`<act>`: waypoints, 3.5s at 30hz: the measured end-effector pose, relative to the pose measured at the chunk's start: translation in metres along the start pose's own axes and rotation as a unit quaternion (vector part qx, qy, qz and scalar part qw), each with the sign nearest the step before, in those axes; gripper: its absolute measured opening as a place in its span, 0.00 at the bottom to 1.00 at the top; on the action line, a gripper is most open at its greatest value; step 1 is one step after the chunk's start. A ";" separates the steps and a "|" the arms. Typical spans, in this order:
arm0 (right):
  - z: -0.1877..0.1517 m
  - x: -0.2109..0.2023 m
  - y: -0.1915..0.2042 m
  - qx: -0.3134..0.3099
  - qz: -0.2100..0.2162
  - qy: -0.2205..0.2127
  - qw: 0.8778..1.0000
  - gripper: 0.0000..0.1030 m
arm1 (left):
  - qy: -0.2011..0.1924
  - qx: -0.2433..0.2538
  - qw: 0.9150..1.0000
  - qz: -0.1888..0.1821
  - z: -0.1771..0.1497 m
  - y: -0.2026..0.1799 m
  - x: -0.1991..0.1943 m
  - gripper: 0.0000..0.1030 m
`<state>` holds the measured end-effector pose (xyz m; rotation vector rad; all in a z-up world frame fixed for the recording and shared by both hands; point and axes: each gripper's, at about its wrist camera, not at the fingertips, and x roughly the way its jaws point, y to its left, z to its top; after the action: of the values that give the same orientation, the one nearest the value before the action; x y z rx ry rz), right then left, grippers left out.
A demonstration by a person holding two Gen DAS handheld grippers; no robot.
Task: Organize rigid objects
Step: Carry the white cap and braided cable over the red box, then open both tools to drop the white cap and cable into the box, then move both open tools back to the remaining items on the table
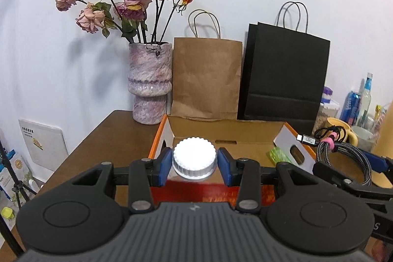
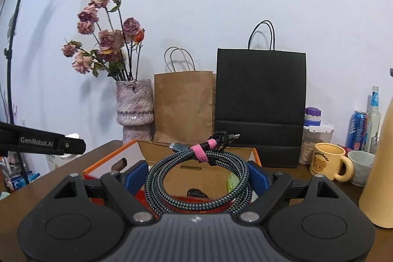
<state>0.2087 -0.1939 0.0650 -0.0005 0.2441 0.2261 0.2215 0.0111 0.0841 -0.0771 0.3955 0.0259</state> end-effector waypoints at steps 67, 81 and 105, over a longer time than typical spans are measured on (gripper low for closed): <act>-0.016 0.180 -0.038 0.015 -0.018 0.095 0.995 1.00 | 0.064 0.026 0.996 0.049 0.003 0.000 0.165 0.98; -0.015 0.176 -0.042 0.024 -0.023 0.090 0.995 1.00 | 0.062 0.020 0.996 0.054 0.005 0.002 0.161 1.00; -0.023 0.079 -0.038 -0.004 -0.017 0.061 0.998 1.00 | 0.020 0.012 0.999 0.046 -0.016 0.027 0.065 1.00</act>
<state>0.2861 -0.2140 0.0232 -0.0273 0.3634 0.1929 0.2742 0.0371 0.0430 -0.0349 0.4395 0.1108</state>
